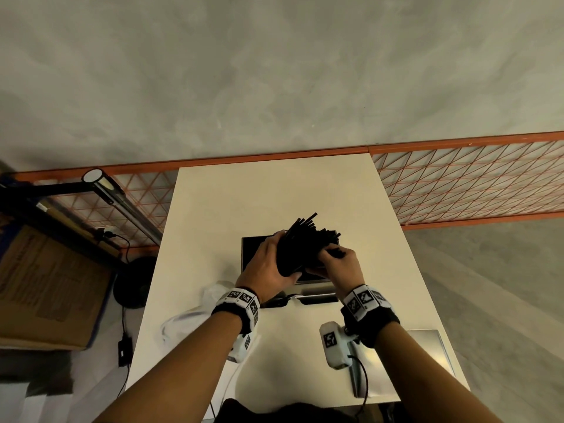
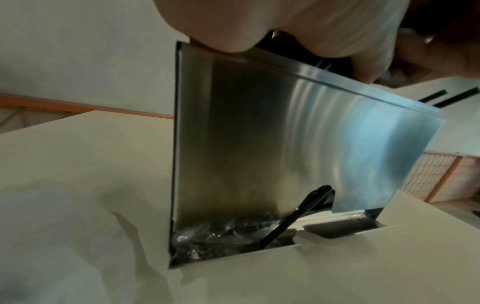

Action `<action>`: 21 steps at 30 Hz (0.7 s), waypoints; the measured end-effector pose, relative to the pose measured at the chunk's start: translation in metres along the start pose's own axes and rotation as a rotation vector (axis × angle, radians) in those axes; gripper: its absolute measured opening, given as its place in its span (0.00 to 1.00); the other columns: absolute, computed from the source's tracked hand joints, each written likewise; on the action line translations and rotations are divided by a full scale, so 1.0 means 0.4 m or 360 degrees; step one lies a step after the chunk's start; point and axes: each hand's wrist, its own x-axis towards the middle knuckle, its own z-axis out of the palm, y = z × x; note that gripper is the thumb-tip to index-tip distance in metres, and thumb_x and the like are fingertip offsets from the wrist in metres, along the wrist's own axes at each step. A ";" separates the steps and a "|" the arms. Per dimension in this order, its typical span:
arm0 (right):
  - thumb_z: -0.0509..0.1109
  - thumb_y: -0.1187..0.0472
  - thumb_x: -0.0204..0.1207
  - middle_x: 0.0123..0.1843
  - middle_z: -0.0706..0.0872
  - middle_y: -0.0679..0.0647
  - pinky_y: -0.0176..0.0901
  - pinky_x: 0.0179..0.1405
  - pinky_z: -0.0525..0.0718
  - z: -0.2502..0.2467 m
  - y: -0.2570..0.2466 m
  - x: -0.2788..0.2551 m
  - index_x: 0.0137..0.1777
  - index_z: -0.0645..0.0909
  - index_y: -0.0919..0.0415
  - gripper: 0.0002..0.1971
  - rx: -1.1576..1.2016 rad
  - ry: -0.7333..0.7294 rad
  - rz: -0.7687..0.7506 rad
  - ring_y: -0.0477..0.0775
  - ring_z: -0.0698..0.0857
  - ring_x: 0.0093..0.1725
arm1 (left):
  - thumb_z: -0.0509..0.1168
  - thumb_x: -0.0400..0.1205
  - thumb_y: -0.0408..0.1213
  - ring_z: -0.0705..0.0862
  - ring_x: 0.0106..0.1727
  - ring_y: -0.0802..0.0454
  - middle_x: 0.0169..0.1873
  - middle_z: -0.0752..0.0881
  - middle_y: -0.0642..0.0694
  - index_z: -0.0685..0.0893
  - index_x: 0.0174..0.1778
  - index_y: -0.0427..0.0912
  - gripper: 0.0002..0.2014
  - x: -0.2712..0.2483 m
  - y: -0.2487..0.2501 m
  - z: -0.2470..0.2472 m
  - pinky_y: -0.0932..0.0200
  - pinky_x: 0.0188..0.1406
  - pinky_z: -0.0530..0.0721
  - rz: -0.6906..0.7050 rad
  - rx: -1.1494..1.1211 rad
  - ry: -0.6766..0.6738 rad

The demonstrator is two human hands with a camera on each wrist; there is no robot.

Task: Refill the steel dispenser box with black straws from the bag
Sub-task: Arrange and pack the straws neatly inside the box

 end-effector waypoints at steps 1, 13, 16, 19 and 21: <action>0.72 0.64 0.72 0.44 0.91 0.67 0.59 0.47 0.92 0.009 0.011 0.010 0.43 0.89 0.65 0.05 -0.0112 -0.0015 0.0013 0.67 0.92 0.47 | 0.82 0.72 0.50 0.77 0.76 0.54 0.78 0.70 0.53 0.57 0.86 0.57 0.52 0.000 0.000 -0.001 0.53 0.73 0.81 -0.0027 0.0011 0.0009; 0.75 0.54 0.70 0.52 0.84 0.50 0.47 0.48 0.82 0.052 0.004 -0.025 0.61 0.67 0.47 0.24 -0.0592 0.0273 -0.0108 0.56 0.83 0.49 | 0.79 0.76 0.45 0.76 0.77 0.57 0.77 0.74 0.54 0.64 0.86 0.57 0.44 -0.002 0.001 -0.002 0.60 0.73 0.78 0.0025 0.0005 0.0072; 0.71 0.55 0.71 0.56 0.85 0.50 0.53 0.54 0.85 0.055 0.006 -0.049 0.64 0.64 0.41 0.25 -0.0367 0.0342 -0.0180 0.56 0.86 0.53 | 0.78 0.77 0.42 0.75 0.77 0.58 0.77 0.74 0.55 0.65 0.85 0.57 0.42 -0.003 0.003 -0.004 0.57 0.75 0.79 0.0035 0.0017 0.0092; 0.65 0.57 0.72 0.62 0.83 0.49 0.50 0.60 0.82 0.058 0.004 -0.058 0.74 0.64 0.39 0.30 -0.0049 0.0280 -0.0218 0.52 0.84 0.60 | 0.77 0.78 0.41 0.73 0.78 0.57 0.77 0.74 0.55 0.66 0.86 0.56 0.41 -0.003 0.005 -0.006 0.57 0.77 0.77 0.0046 0.0048 0.0069; 0.61 0.53 0.71 0.67 0.80 0.49 0.48 0.65 0.78 0.052 -0.003 -0.053 0.81 0.60 0.43 0.35 0.0125 0.0267 -0.0208 0.51 0.81 0.65 | 0.76 0.78 0.42 0.73 0.79 0.56 0.77 0.73 0.55 0.65 0.86 0.57 0.40 -0.003 0.005 -0.008 0.56 0.78 0.77 0.0051 0.0054 0.0061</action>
